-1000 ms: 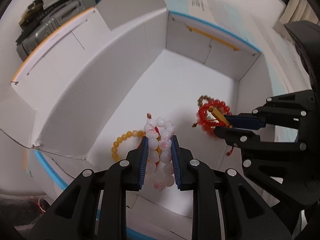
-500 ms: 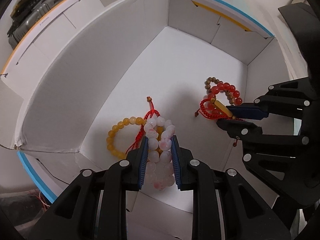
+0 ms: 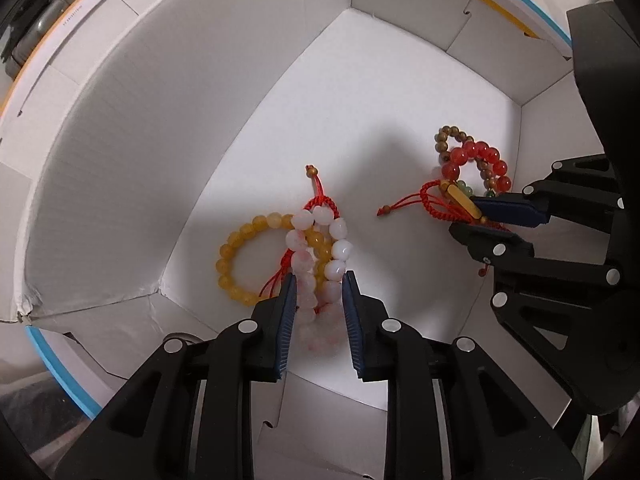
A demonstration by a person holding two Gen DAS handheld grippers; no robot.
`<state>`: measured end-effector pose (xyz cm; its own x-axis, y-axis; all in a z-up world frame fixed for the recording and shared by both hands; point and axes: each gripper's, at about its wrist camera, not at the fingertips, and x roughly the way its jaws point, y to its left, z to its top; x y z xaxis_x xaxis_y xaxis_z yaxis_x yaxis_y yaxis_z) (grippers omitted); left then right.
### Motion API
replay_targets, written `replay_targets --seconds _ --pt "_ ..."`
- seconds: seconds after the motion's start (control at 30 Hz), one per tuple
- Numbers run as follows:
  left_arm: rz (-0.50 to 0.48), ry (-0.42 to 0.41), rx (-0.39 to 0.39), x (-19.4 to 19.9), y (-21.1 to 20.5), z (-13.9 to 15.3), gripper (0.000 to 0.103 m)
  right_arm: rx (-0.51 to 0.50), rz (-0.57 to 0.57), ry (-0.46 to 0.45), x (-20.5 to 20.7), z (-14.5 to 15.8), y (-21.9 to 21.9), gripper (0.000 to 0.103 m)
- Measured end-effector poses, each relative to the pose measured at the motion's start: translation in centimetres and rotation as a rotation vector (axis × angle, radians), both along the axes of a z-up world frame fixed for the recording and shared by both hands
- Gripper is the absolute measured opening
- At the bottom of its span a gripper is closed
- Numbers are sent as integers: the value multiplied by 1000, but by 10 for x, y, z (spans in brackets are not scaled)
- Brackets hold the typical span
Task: Organize jewelry
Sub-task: 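Lower both tools into the box and open them to release the bracelets, then move both open tools back over the multicolour bracelet and pearl string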
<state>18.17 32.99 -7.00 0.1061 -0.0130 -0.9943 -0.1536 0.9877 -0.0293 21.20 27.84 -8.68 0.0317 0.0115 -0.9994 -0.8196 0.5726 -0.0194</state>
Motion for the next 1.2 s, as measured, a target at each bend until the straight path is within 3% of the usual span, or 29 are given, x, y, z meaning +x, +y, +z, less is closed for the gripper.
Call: replay_targets --seconds 0.03,0.13,0.2,0.27,0.33,0.43,0.57,0.8,1.0,1.2 --pt "3 -10 7 0 0 1 25 5 2 -9 0 1 -1 28" --pt "14 -52 33 -5 0 10 46 32 2 -42 -2 9 -1 44" --pt "24 -96 60 -7 -1 18 49 41 7 -78 -5 15 -3 48" --pt "46 -116 86 -9 1 23 62 51 11 -131 -6 21 -4 59" --pt "62 -156 79 -12 3 31 72 83 23 -142 -9 26 -6 80" --pt "70 -186 107 -15 0 41 83 102 29 -169 -13 34 -8 84" --pt "88 -236 126 -25 4 57 90 152 -1 -201 -13 48 -18 90" --pt "145 -336 138 -28 2 86 96 222 -51 -275 -15 72 -39 92" --pt "128 -419 134 -26 -11 100 97 285 -98 -351 -17 101 -63 96" --pt "113 -486 134 -22 -33 114 97 333 -139 -401 -17 111 -92 96"
